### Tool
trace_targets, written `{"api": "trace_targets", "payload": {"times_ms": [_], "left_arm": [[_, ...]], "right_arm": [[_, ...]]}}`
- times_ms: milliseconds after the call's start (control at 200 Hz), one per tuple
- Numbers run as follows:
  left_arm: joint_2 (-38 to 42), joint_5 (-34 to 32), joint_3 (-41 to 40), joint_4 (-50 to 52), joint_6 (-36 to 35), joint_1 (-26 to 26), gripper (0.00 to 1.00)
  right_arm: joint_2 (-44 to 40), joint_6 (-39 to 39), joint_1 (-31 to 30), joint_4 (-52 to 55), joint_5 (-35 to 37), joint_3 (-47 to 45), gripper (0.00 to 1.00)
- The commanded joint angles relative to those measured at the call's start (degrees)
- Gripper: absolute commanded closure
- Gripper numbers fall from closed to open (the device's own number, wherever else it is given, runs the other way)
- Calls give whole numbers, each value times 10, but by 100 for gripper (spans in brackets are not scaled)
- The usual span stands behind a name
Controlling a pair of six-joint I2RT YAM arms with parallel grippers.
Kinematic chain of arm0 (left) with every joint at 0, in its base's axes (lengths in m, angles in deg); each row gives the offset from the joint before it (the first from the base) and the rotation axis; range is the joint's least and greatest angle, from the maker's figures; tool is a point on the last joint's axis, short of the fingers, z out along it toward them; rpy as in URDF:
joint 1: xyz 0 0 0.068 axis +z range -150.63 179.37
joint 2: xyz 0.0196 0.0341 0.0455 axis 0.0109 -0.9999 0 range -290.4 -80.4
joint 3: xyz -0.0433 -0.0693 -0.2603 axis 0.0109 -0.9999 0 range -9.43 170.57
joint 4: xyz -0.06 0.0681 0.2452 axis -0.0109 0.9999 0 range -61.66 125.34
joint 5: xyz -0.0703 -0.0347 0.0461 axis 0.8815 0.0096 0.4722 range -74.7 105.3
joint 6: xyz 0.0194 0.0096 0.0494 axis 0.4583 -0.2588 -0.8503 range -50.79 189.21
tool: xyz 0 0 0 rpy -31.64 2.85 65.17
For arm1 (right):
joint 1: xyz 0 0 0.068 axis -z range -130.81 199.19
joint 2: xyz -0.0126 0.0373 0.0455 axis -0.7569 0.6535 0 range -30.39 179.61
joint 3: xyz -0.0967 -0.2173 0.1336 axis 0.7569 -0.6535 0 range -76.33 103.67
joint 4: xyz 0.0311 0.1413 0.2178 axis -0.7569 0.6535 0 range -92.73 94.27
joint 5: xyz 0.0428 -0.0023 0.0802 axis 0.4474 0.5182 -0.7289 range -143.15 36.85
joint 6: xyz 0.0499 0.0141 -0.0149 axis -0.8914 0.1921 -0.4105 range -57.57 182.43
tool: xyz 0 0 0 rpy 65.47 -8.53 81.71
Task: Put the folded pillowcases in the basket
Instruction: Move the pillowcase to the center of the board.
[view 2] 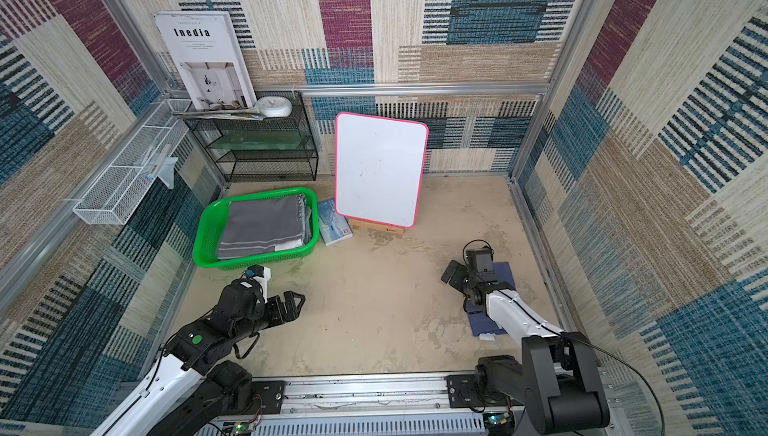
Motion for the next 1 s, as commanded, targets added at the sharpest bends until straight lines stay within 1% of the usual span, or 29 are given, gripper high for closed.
{"api": "trace_targets", "payload": {"times_ms": [0, 200, 275, 341, 396, 456, 546, 641, 736, 861, 997], "left_arm": [[0, -9, 5, 1, 2, 0, 0], [2, -14, 3, 1, 13, 0, 0], [2, -15, 2, 3, 15, 0, 0], [2, -15, 2, 6, 16, 0, 0], [3, -15, 2, 8, 15, 0, 0], [4, -12, -1, 5, 11, 0, 0], [5, -9, -4, 2, 10, 0, 0], [4, -6, -3, -2, 9, 0, 0], [2, -7, -1, -5, 9, 0, 0], [1, -7, 1, -4, 11, 0, 0], [2, -13, -1, 2, 9, 0, 0]], "right_arm": [[5, -54, -57, 21, -39, -1, 0], [52, -109, -200, -2, -15, 30, 0], [76, -116, -242, 2, -3, 53, 0], [93, -106, -267, 11, 14, 75, 0], [104, -93, -271, 38, 32, 95, 0], [103, -77, -271, 78, 67, 114, 0], [77, -65, -271, 117, 126, 127, 0], [49, -46, -259, 121, 159, 121, 0], [51, -37, -238, 105, 148, 111, 0], [95, -43, -230, 90, 128, 109, 0], [148, -50, -237, 55, 64, 113, 1]]}}
